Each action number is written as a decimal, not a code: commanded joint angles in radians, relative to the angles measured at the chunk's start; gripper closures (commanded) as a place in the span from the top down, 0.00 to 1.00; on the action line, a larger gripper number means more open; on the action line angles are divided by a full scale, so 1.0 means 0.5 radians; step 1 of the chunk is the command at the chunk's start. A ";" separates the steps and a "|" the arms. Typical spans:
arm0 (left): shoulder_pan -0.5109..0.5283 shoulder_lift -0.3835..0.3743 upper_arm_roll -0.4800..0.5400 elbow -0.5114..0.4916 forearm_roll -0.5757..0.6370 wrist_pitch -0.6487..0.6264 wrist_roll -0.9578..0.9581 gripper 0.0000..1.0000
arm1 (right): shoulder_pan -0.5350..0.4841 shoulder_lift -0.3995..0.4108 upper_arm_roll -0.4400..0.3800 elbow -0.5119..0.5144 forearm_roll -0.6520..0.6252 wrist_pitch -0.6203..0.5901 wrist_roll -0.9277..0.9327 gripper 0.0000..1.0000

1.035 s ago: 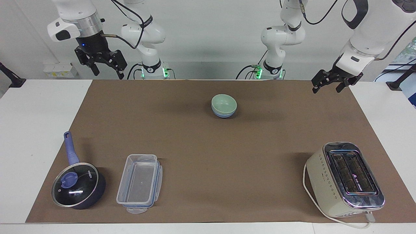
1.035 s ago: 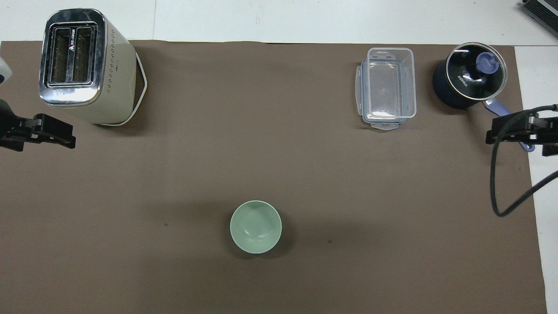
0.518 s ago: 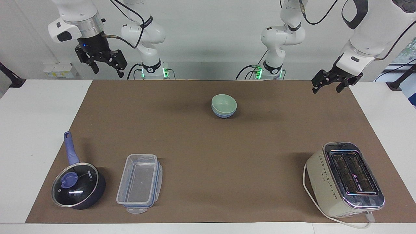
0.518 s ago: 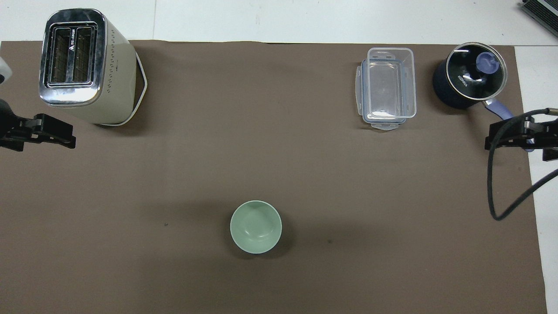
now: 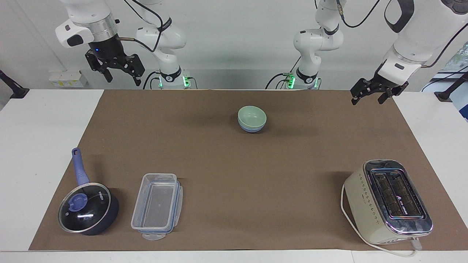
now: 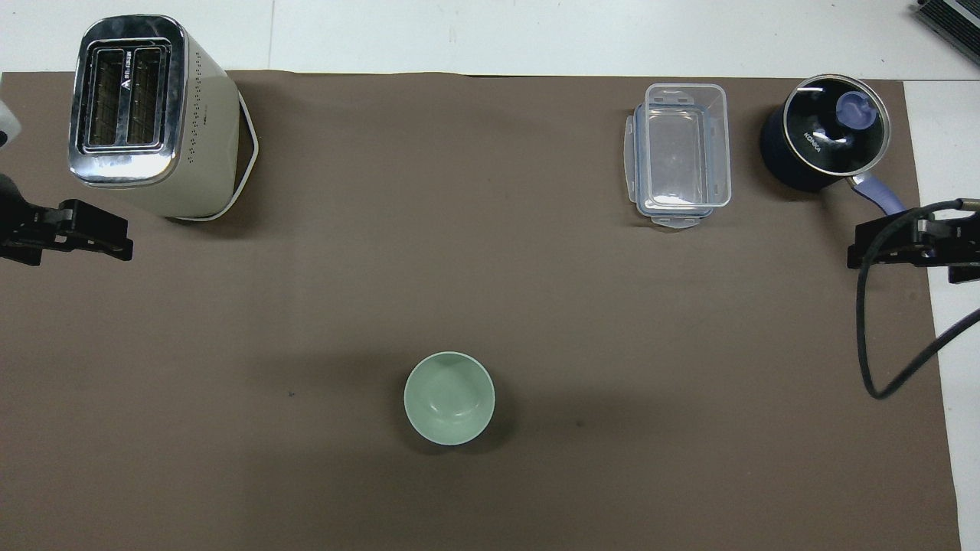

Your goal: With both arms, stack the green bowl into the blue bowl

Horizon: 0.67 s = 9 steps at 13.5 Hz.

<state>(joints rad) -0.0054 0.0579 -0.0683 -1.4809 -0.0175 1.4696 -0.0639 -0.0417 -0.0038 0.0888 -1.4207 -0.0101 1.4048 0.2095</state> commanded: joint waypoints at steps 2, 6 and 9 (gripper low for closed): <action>0.017 0.004 -0.011 0.038 0.004 -0.049 0.014 1.00 | -0.009 0.007 0.003 -0.018 0.026 0.028 -0.078 1.00; 0.020 0.004 -0.011 0.038 0.004 -0.049 0.014 1.00 | 0.000 -0.002 0.006 -0.125 0.042 0.157 -0.048 1.00; 0.020 0.004 -0.011 0.038 0.004 -0.049 0.014 1.00 | 0.000 -0.063 0.006 -0.223 0.042 0.169 -0.023 1.00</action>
<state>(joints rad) -0.0054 0.0579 -0.0683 -1.4809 -0.0175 1.4695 -0.0639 -0.0372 0.0090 0.0912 -1.4723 -0.0083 1.4606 0.1999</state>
